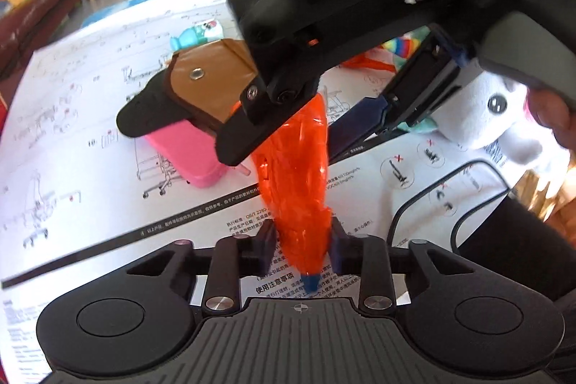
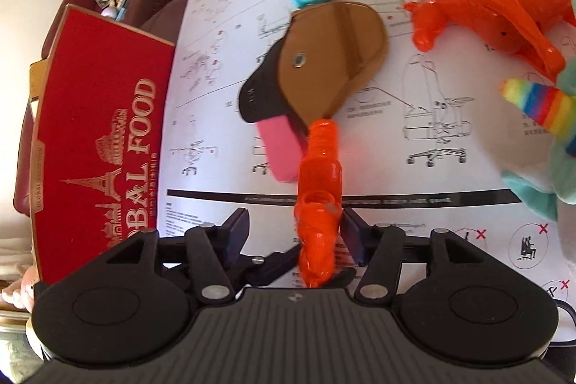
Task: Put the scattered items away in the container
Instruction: 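Lift the orange toy gun off the sheet with both grippers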
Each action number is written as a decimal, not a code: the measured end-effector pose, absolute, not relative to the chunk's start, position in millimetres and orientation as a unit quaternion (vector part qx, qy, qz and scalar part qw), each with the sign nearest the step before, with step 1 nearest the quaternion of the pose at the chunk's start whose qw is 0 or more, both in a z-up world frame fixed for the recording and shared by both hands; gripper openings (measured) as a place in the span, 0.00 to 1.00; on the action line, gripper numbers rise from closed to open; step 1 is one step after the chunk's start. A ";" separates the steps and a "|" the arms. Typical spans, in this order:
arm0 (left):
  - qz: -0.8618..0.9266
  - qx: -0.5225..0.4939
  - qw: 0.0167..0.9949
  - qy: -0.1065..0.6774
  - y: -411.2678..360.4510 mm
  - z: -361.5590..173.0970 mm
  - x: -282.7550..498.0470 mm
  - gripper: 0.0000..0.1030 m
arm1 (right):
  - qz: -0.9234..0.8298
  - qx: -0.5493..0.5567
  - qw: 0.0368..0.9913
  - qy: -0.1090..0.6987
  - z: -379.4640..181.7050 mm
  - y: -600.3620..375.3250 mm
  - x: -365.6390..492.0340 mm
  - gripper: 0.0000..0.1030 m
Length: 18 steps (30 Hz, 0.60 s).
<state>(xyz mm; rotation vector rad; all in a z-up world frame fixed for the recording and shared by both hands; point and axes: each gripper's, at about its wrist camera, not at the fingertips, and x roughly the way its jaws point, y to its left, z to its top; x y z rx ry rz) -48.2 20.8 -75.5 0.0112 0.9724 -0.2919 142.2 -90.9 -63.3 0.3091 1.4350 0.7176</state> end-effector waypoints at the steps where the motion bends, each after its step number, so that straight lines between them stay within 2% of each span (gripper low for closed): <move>1: -0.140 -0.001 0.875 0.463 23.7 -74.3 -48.6 0.27 | 0.322 0.133 0.687 0.637 -61.4 -89.3 141.5 0.63; 5: -0.139 -0.027 0.874 0.464 35.4 -72.3 -49.5 0.25 | 0.314 0.117 0.701 0.630 -58.1 -89.4 142.5 0.63; 7: -0.130 -0.016 0.873 0.469 35.7 -75.4 -50.4 0.24 | 0.304 0.122 0.703 0.631 -59.3 -93.5 144.6 0.69; 18: -0.137 0.001 0.874 0.467 26.4 -79.4 -55.8 0.24 | 0.281 0.100 0.731 0.614 -56.6 -88.9 155.2 0.69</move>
